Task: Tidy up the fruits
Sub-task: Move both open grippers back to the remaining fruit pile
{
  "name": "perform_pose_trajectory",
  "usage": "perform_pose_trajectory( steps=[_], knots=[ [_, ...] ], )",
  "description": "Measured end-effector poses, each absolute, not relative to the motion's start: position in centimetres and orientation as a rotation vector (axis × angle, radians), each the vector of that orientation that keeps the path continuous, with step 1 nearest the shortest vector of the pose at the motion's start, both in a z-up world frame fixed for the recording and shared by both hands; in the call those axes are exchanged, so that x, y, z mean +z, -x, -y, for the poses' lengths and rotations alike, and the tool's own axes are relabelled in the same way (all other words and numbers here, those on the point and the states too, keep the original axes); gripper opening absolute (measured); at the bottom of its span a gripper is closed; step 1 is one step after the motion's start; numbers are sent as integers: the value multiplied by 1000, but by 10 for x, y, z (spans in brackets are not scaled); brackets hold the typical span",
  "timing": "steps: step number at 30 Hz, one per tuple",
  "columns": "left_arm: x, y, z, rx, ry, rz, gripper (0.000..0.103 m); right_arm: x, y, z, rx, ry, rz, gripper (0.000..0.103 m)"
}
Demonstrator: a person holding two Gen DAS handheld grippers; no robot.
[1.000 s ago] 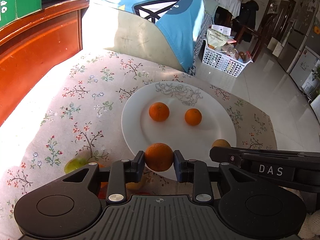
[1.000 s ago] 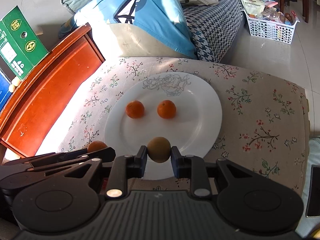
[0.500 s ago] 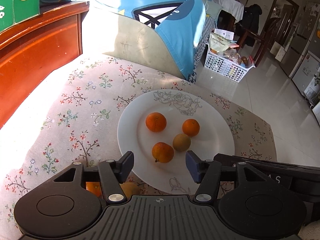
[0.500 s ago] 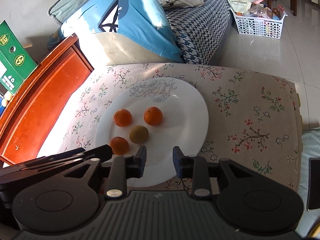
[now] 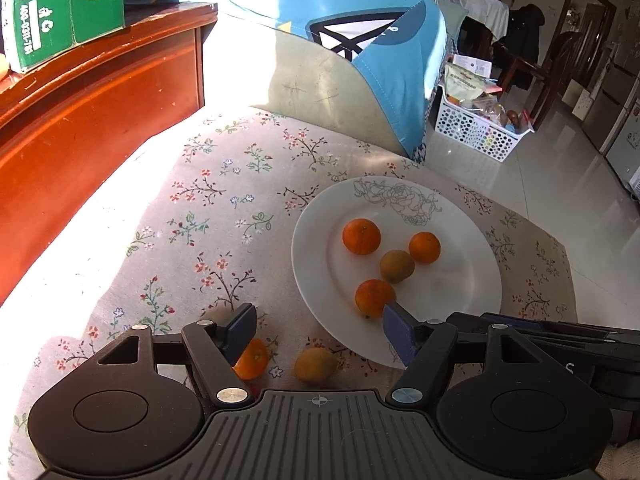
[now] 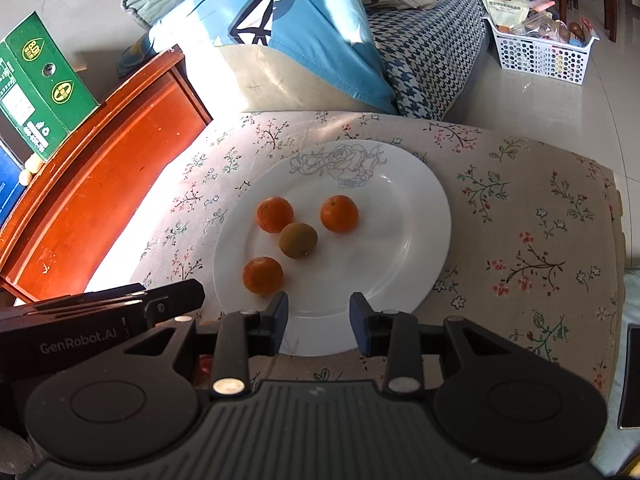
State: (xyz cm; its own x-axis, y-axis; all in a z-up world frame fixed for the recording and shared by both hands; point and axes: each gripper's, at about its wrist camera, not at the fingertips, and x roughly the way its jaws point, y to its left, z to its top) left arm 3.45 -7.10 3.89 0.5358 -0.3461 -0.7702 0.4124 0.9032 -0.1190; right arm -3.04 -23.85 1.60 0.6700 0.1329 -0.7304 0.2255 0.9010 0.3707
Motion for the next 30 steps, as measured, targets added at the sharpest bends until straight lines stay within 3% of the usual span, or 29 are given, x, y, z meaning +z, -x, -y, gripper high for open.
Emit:
perform_pose_trajectory(
  steps=[16,30],
  knots=[
    [61,-31,18,-370,-50,-868,70,24,35,206,67,-413,-832,36],
    [44,-19,-27,-301,-70,-905,70,14,40,152,232,-283,-870,36]
  ],
)
